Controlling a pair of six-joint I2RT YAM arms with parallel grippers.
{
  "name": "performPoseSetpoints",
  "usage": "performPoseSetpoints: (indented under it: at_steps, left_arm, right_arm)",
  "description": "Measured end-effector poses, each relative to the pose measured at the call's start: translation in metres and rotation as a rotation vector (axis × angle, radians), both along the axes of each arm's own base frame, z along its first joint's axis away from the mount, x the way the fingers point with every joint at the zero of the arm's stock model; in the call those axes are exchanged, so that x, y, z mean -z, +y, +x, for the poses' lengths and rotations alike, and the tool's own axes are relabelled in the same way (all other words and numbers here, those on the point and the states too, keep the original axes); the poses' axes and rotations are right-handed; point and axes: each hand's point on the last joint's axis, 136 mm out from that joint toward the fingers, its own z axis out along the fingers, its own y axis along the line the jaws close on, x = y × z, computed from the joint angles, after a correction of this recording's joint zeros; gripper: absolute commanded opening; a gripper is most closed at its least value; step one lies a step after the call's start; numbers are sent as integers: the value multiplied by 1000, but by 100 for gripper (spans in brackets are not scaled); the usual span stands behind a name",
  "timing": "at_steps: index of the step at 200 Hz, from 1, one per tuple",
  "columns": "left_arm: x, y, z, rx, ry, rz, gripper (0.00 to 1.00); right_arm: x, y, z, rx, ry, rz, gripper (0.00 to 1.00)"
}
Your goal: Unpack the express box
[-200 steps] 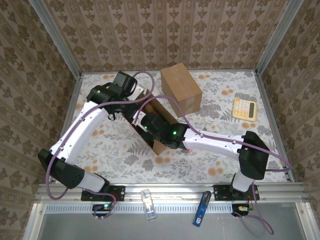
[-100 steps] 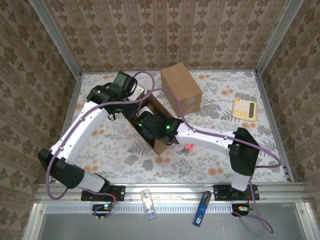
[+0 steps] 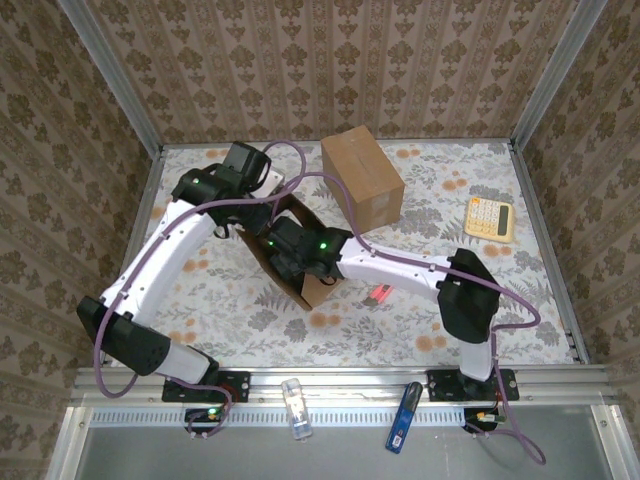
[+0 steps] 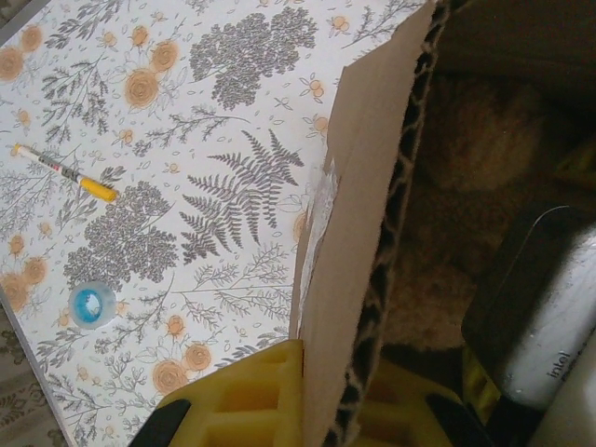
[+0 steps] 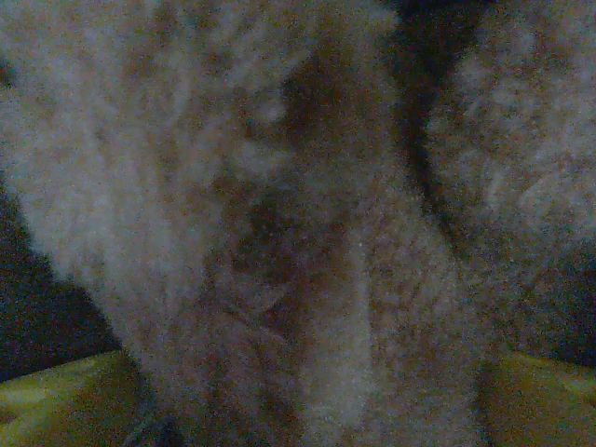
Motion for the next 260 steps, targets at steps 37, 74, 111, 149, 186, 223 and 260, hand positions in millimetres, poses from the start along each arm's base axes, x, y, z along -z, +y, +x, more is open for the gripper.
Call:
performPoseSetpoints:
  at_steps: [37, 74, 111, 149, 186, 223, 260]
  left_arm:
    - [0, 4, 1, -15, -2, 8, 0]
    - [1, -2, -2, 6, 6, 3, 0]
    - [3, -1, -3, 3, 9, 10, 0]
    - [5, -1, -3, -1, 14, 10, 0]
    - [7, -1, -5, -8, 28, -3, 0]
    - [11, 0, -5, -22, 49, -29, 0]
    - [14, 5, -2, -47, 55, -32, 0]
  right_arm:
    - [13, 0, 8, 24, 24, -8, 77]
    - [27, -5, 15, 48, 52, -16, 37]
    - [26, -3, 15, 54, 58, 5, 0]
    - [20, -10, 8, 48, 58, 31, 0]
    - [9, -17, -4, 26, 62, 77, 0]
    - [-17, -18, -15, -4, 41, 159, 0]
    - [-52, -18, -25, -34, 0, 252, 0]
